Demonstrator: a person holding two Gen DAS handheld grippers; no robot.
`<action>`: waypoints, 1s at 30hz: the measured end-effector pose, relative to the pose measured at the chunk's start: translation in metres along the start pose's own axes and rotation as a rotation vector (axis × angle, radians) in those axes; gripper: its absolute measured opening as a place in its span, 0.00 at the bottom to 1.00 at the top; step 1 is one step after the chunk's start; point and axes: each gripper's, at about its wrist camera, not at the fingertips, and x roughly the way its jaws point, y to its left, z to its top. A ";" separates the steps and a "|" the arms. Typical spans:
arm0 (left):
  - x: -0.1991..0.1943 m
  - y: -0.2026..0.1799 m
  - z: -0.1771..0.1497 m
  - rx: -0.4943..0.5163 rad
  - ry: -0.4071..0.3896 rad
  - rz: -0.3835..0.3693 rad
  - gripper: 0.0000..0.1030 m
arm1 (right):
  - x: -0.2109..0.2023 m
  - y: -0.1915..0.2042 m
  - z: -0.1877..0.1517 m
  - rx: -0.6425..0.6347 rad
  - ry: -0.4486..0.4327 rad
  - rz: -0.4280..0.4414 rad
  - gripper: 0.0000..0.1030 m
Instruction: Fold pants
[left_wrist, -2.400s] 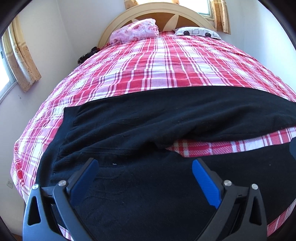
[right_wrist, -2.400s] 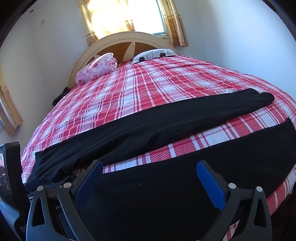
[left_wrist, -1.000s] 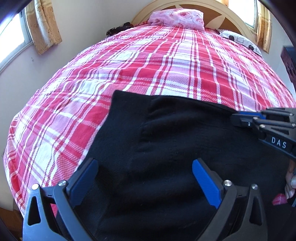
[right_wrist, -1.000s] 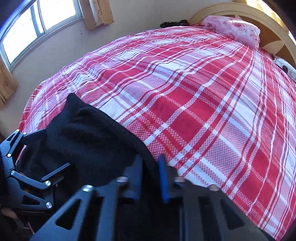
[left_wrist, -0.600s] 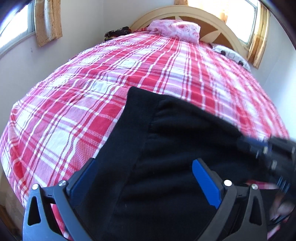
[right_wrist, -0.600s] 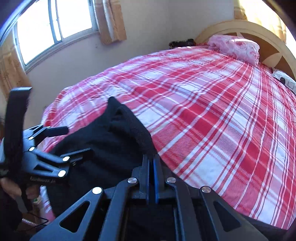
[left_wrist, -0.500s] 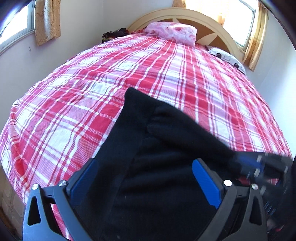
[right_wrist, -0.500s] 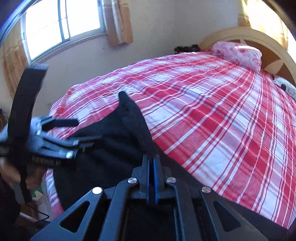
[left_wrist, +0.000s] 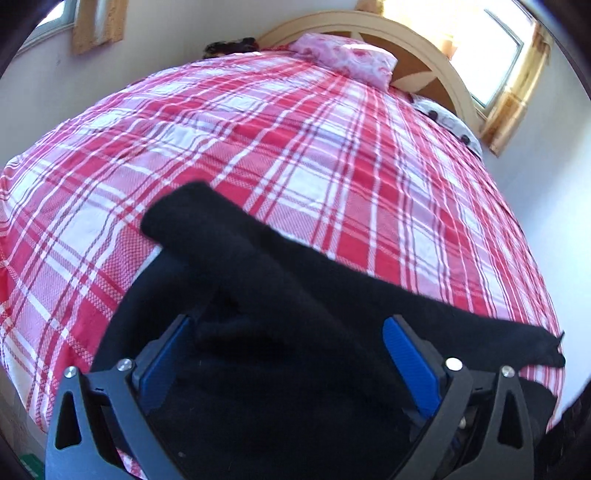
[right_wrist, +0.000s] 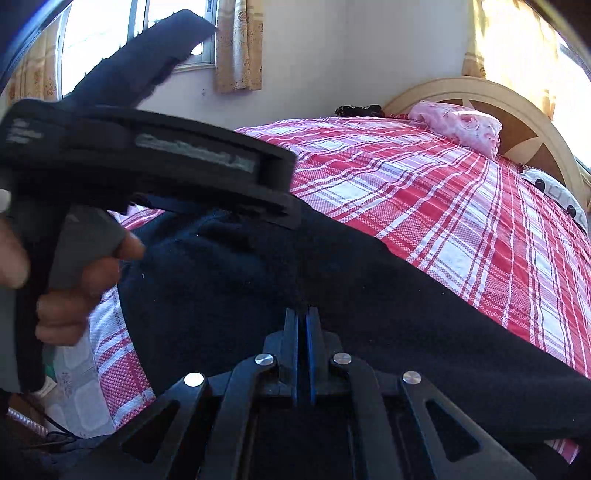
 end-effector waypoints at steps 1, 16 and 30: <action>0.001 -0.001 0.001 -0.001 -0.011 0.007 0.88 | -0.001 0.000 -0.001 0.000 -0.001 -0.001 0.04; -0.021 -0.010 -0.002 0.011 -0.144 -0.038 0.11 | -0.015 -0.026 -0.009 0.197 -0.046 0.021 0.06; -0.072 -0.011 0.005 -0.036 -0.228 -0.129 0.11 | -0.144 -0.186 -0.106 0.944 -0.314 0.011 0.70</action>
